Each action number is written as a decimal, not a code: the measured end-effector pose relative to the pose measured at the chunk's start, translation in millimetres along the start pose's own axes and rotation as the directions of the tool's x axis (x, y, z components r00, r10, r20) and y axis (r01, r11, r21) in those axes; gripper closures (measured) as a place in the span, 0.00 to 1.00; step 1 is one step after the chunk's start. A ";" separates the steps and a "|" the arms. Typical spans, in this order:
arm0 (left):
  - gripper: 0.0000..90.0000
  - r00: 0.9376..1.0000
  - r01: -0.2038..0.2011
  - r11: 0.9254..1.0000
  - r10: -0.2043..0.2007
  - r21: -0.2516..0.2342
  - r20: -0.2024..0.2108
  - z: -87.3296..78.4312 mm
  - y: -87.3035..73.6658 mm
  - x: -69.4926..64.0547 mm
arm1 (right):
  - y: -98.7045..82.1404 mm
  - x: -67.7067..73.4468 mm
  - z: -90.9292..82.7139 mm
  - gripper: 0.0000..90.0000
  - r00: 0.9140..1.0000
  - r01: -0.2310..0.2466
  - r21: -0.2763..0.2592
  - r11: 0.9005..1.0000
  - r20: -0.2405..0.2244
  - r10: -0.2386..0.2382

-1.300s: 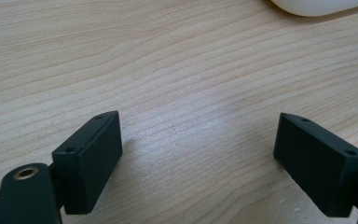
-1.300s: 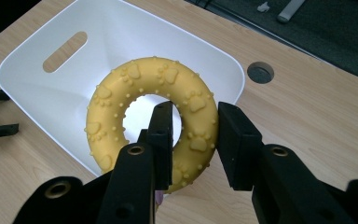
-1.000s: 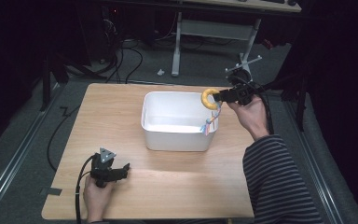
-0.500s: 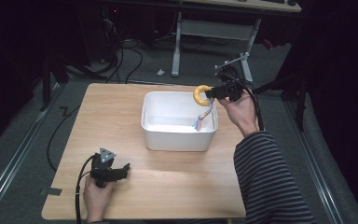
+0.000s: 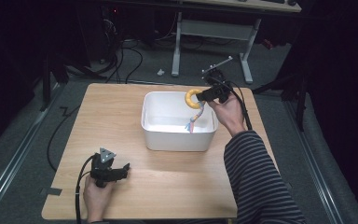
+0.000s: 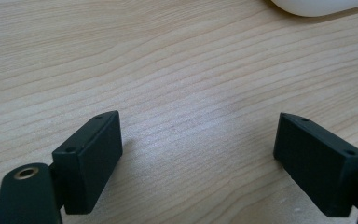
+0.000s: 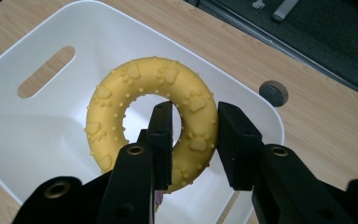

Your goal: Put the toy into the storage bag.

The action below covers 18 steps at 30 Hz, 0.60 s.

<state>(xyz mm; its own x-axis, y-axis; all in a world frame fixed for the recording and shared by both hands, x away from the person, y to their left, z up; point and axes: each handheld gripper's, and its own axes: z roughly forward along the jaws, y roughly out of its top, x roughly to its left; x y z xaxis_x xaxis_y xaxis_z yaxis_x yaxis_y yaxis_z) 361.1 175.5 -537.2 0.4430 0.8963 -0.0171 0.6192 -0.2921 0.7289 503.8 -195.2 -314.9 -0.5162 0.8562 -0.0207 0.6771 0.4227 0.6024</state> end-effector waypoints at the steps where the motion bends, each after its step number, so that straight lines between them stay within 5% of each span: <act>1: 0.17 1.000 0.000 1.000 0.000 0.000 0.000 0.0 0.0 0.0 | -0.3 0.2 3.1 0.76 1.000 0.001 0.001 1.000 0.001 -0.001; 18: 0.17 1.000 0.000 1.000 0.000 -0.001 -0.001 0.1 0.0 -0.3 | -13.8 1.6 35.5 0.76 1.000 -0.007 0.068 0.998 -0.014 0.008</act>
<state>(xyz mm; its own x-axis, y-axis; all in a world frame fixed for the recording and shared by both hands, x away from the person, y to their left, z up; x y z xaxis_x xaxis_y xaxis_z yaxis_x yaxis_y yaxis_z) 361.0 175.2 -537.3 0.4422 0.8968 -0.0163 0.6188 -0.2918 0.7293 512.2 -189.1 -351.6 -0.5175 0.8556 -0.0048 0.7149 0.4355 0.5471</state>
